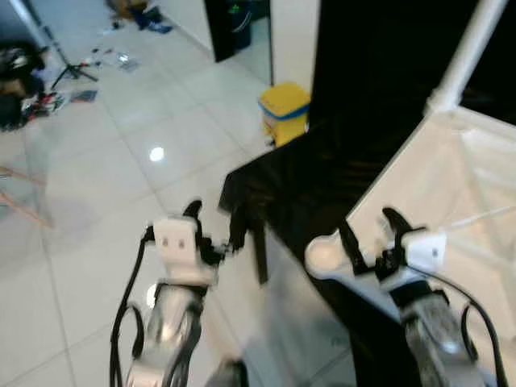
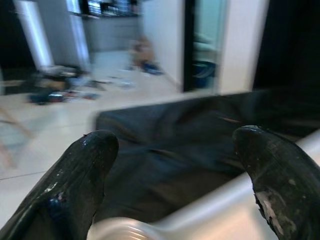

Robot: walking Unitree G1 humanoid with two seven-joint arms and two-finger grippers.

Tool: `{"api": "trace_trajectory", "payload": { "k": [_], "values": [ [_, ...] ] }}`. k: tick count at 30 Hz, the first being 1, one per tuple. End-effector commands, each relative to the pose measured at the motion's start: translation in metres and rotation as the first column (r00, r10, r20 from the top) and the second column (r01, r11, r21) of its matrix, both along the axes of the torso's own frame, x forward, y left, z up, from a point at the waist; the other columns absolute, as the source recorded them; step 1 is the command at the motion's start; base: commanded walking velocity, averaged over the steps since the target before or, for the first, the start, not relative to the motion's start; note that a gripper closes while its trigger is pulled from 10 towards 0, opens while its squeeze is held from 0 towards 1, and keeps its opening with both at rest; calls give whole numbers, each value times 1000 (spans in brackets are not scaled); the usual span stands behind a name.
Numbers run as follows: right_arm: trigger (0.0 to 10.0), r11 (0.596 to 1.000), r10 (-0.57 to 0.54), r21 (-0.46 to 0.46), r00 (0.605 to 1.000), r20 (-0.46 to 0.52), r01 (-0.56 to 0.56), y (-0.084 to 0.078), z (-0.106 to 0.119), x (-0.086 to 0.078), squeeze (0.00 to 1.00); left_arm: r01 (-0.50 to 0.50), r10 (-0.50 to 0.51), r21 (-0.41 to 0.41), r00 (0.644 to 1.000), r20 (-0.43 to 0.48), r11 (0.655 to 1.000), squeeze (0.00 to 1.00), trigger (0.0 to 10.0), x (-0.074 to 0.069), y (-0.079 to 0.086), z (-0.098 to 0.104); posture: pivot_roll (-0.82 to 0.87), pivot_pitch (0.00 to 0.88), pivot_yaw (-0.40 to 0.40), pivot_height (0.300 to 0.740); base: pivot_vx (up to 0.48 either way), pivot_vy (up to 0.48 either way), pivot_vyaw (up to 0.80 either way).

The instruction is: Building children table

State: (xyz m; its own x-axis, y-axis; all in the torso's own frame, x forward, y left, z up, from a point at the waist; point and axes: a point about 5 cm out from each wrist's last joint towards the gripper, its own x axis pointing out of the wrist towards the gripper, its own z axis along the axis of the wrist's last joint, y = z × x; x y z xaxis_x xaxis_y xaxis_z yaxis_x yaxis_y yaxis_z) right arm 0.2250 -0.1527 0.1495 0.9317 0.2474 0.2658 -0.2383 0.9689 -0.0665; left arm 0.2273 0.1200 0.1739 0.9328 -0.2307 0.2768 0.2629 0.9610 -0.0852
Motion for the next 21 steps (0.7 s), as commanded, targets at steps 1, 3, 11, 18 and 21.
{"api": "trace_trajectory", "payload": {
  "k": [1, 3, 11, 18, 21],
  "values": [
    [10000, 1000, -13, -9, 1000, -12, 13, -4, -3, 0, 0, 9, -9, 7, 1000, -14, 1000, 0, 10000, -1, -2, -3, -94, 146, 13, 740, 0, 0, 800],
    [10000, 1000, -13, -9, 1000, -11, 13, -4, -3, 0, 0, 11, -10, 7, 1000, -16, 1000, 0, 10000, 0, -3, -3, -94, 142, 13, 740, 0, 0, 800],
    [10000, 1000, -10, -10, 1000, -9, 10, -3, -3, 2, 0, 12, -12, -3, 1000, -22, 1000, 0, 10000, 2, -3, -4, -92, 132, 13, 740, 0, 0, 800],
    [10000, 1000, -5, 13, 1000, -15, 5, -5, -3, 4, 0, -1, -1, -48, 999, -43, 999, 0, 10000, 4, -2, -5, -87, 125, 8, 740, 0, 38, 0],
    [10000, 1000, -3, 13, 1000, -16, 3, -5, -4, 4, 0, -3, 1, -50, 999, -46, 999, 0, 10000, 3, -2, -5, -86, 123, 8, 740, 0, 360, 0]
  ]
}}
